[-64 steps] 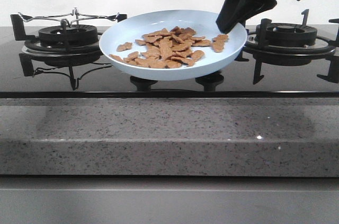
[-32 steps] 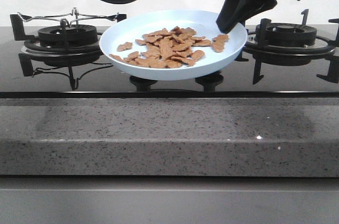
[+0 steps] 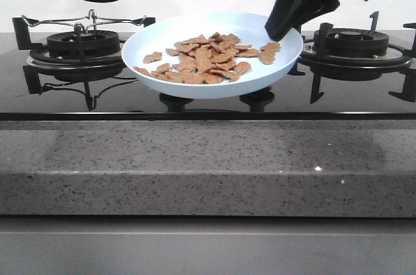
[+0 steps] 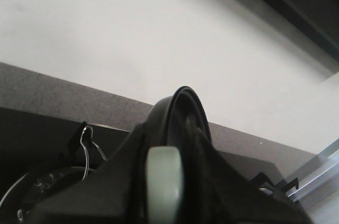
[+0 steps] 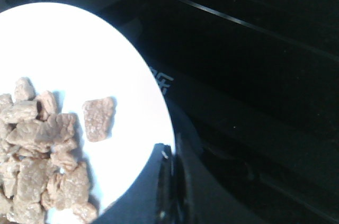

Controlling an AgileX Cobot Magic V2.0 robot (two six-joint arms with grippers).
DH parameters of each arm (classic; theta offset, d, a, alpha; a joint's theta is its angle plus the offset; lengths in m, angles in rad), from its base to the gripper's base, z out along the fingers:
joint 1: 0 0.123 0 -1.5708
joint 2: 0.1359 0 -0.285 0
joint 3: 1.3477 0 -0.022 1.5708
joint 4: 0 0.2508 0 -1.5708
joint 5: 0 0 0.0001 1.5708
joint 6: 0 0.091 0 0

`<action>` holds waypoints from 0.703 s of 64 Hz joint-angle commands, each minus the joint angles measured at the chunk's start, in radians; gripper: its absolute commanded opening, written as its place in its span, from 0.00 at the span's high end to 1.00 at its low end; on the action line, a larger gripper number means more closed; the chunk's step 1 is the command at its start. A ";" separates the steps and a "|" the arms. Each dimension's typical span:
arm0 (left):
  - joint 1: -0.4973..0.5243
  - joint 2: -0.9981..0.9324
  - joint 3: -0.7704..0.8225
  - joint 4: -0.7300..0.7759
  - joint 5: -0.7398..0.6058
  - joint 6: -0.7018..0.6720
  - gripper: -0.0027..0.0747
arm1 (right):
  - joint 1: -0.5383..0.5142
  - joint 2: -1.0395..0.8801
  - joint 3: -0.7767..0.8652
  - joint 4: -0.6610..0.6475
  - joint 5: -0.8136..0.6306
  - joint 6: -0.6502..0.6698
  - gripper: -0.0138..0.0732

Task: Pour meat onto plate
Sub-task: 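Lower the emptied pan back onto its burner with the left gripper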

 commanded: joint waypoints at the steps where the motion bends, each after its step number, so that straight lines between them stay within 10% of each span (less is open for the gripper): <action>1: 0.025 0.011 -0.039 -0.122 0.079 -0.088 0.99 | -0.001 -0.051 -0.026 0.028 -0.047 -0.008 0.92; 36: 0.060 0.212 -0.039 -0.122 0.081 -0.234 0.98 | -0.001 -0.051 -0.026 0.028 -0.047 -0.008 0.92; 45: 0.060 0.217 -0.039 -0.122 0.062 -0.234 0.79 | -0.001 -0.051 -0.026 0.028 -0.047 -0.008 0.92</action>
